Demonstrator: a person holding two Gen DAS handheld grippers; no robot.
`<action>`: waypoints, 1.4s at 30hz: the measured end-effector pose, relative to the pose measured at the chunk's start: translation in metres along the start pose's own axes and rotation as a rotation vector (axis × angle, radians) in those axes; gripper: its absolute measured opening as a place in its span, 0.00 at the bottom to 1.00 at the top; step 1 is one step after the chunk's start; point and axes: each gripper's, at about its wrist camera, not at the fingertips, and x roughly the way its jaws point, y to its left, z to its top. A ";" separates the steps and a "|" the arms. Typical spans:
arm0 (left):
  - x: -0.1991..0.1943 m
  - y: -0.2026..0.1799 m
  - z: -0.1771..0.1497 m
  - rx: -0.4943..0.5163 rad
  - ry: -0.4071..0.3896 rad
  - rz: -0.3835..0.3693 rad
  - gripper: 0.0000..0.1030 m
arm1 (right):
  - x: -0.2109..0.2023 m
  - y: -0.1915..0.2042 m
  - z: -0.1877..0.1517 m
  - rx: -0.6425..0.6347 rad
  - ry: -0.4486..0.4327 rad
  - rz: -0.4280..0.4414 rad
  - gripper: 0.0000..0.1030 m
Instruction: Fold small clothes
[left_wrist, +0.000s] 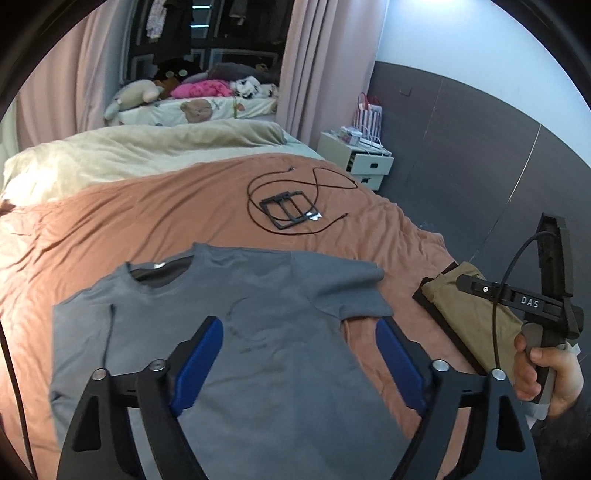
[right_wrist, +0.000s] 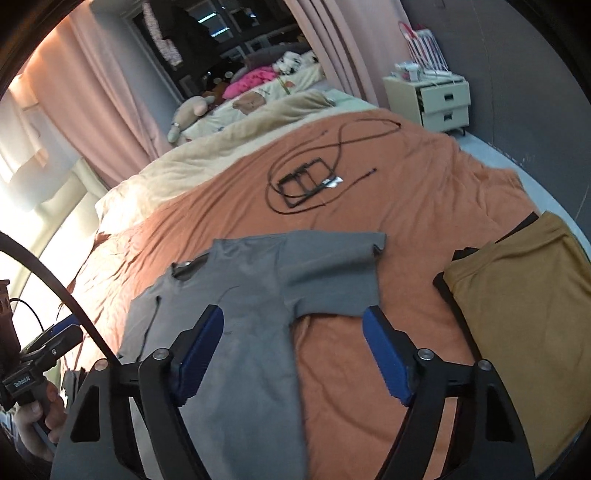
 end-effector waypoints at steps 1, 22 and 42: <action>0.014 0.000 0.003 0.004 0.007 -0.005 0.80 | 0.011 -0.008 0.008 0.011 0.008 0.000 0.71; 0.197 0.022 0.031 -0.023 0.149 -0.050 0.19 | 0.173 -0.116 0.058 0.319 0.105 0.069 0.48; 0.289 0.026 0.015 -0.084 0.241 -0.064 0.07 | 0.215 -0.124 0.077 0.390 0.107 0.049 0.04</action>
